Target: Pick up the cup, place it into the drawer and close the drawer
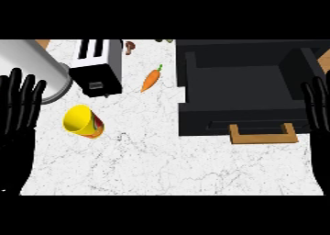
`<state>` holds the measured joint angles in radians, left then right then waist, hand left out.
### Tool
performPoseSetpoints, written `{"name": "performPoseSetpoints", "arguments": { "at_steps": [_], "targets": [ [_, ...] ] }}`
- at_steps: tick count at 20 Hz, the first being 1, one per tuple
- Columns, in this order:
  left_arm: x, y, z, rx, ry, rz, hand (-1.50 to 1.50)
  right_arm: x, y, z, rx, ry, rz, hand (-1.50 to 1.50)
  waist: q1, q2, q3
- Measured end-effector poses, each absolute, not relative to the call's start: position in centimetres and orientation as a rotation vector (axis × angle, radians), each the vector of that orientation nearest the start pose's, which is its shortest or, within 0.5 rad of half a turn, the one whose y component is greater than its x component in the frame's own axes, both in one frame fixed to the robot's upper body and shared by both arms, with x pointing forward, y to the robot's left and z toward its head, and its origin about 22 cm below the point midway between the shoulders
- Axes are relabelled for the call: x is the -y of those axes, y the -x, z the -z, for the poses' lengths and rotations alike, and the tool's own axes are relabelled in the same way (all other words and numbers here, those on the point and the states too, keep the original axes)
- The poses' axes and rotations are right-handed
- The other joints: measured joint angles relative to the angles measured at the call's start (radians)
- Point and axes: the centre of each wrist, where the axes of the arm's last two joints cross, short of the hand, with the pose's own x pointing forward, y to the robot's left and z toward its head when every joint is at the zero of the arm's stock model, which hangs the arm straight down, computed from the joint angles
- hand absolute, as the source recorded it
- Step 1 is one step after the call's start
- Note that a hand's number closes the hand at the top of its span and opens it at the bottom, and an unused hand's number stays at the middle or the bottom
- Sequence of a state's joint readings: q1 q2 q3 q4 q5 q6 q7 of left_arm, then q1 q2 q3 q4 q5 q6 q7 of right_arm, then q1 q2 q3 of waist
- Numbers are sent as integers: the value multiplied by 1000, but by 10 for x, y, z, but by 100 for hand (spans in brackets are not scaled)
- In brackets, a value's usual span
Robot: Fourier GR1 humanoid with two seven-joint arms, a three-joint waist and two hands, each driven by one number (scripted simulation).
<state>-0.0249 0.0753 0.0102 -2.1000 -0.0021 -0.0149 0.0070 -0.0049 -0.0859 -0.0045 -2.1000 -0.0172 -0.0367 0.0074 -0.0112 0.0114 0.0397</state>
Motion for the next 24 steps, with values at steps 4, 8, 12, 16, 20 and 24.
{"name": "performPoseSetpoints", "arguments": {
  "at_steps": [4, 8, 12, 16, 20, 24],
  "targets": [
    [-257, -225, -131, 2108, 23, 162, -150, 239, -210, -121, 2105, 48, -44, -150, 5, -6, -25],
    [-283, -236, -120, 2020, 149, 123, -150, 239, -210, -123, 2065, 1, -141, -150, 7, -6, -35],
    [-315, -255, -106, 1916, 231, 32, -150, 237, -218, -121, 1998, -47, -211, -150, 8, -6, -39],
    [-335, -272, -92, 1866, 255, 4, -150, 237, -234, -124, 1973, -69, -229, -150, 9, -8, -40],
    [-347, -282, -72, 1820, 224, -4, -150, 242, -246, -122, 1968, -72, -236, -150, 9, -9, -40],
    [-362, -290, -45, 1772, 187, -7, -150, 251, -252, -124, 1973, -80, -251, -150, 7, -9, -40]
  ]
}}
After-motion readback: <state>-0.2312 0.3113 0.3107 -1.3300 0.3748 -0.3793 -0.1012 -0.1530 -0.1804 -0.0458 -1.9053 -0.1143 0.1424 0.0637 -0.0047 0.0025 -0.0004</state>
